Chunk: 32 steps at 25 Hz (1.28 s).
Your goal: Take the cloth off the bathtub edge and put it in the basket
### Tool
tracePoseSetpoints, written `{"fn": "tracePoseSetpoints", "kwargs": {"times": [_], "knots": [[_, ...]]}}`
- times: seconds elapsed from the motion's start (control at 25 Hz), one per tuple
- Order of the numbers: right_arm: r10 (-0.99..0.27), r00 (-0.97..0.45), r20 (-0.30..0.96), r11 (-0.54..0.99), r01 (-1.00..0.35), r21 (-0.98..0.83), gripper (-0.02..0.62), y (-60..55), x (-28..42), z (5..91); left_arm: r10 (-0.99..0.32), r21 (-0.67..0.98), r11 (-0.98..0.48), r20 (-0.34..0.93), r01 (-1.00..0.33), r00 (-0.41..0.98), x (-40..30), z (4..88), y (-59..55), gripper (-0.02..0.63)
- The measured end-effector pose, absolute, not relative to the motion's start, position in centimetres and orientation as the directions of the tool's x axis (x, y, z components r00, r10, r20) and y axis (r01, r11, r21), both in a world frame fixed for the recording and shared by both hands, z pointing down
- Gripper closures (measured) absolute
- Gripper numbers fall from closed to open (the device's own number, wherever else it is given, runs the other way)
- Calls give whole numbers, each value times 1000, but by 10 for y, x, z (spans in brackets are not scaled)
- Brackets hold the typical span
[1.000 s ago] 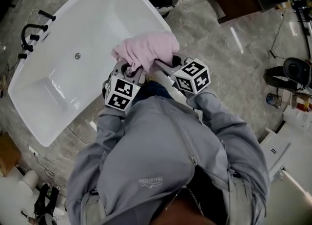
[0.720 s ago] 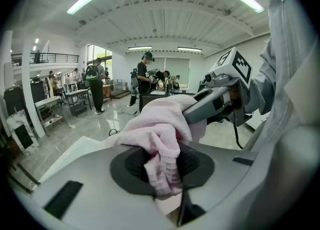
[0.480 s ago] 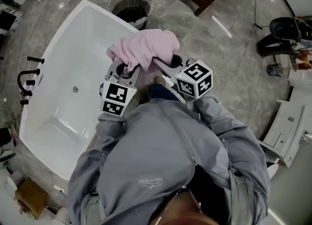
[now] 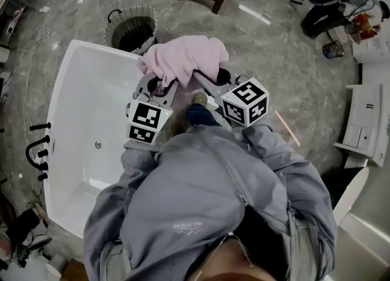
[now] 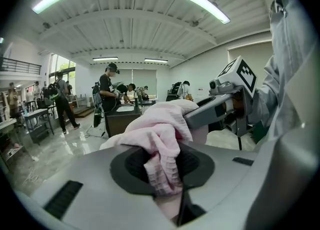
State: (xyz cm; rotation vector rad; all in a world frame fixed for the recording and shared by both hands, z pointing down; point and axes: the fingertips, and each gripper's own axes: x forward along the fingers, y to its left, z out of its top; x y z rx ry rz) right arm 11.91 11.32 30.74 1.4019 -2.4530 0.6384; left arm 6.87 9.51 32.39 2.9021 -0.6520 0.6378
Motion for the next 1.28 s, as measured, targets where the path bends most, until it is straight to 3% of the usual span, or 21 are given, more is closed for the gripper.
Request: {"fn": "tracePoseSetpoints", "kwargs": {"times": [0.32,0.72,1.28], "knots": [[-827,-418,376,342,-905,-254,502,90,206,303,-297,-15,-947,419,-321,858,160,318,71,520],[-850,-393,350,324,-915,-240,502,49,298,299,-291,-21,-951,392,-307,873,253,313,27,520],[-832,-440,339,380,-896,-231,502,-4,329,297,-343,-14,-931,373,-364,862,282,311,-23,520]]}}
